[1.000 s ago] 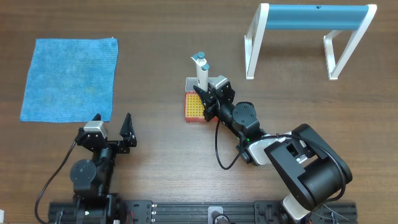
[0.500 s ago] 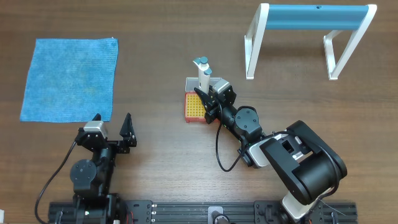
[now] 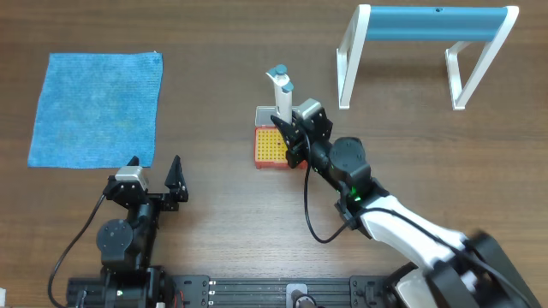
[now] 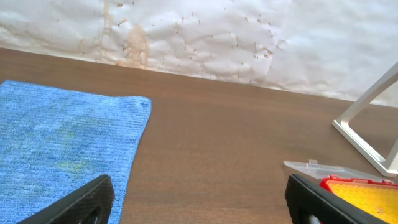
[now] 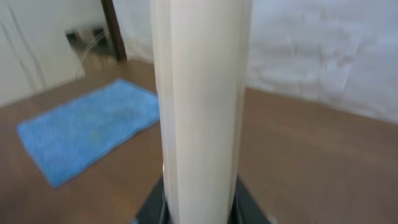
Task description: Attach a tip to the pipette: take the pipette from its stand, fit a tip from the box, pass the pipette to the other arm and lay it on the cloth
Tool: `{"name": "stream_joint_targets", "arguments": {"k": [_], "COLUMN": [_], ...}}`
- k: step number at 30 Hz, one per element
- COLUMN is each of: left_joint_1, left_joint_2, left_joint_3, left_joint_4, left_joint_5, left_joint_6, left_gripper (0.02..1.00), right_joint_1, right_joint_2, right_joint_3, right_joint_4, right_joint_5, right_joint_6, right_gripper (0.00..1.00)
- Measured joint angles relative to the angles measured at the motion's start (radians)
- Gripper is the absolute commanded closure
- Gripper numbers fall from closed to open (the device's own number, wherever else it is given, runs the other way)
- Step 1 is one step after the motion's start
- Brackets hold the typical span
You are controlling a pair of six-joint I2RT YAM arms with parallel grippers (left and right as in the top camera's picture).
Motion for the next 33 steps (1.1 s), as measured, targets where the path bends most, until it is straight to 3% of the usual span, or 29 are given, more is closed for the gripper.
{"name": "stream_joint_targets", "arguments": {"k": [4, 7, 19, 29, 31, 33], "left_joint_1": [0.0, 0.0, 0.0, 0.0, 0.0, 0.0], "left_joint_2": [0.0, 0.0, 0.0, 0.0, 0.0, 0.0], "left_joint_3": [0.0, 0.0, 0.0, 0.0, -0.001, -0.001], "left_joint_4": [0.0, 0.0, 0.0, 0.001, 0.028, 0.081], "left_joint_5": [0.0, 0.0, 0.0, 0.0, 0.014, 0.077], "left_joint_6": [0.0, 0.0, 0.0, -0.001, -0.047, -0.211], "left_gripper": [0.128, 0.128, 0.128, 0.128, 0.128, 0.128], "right_joint_1": [0.003, 0.014, 0.022, 0.022, 0.022, 0.022], "right_joint_2": [-0.129, -0.166, -0.2, -0.2, -0.2, -0.2], "right_joint_3": [0.211, 0.352, 0.381, 0.381, 0.381, 0.381], "right_joint_4": [-0.569, -0.748, -0.509, -0.393, -0.388, -0.388], "right_joint_5": [0.0, -0.001, -0.001, 0.0, 0.0, -0.001], "right_joint_6": [0.0, 0.011, 0.196, 0.225, 0.225, 0.24], "right_gripper": [0.921, 0.921, 0.921, 0.917, 0.919, 0.921]}}
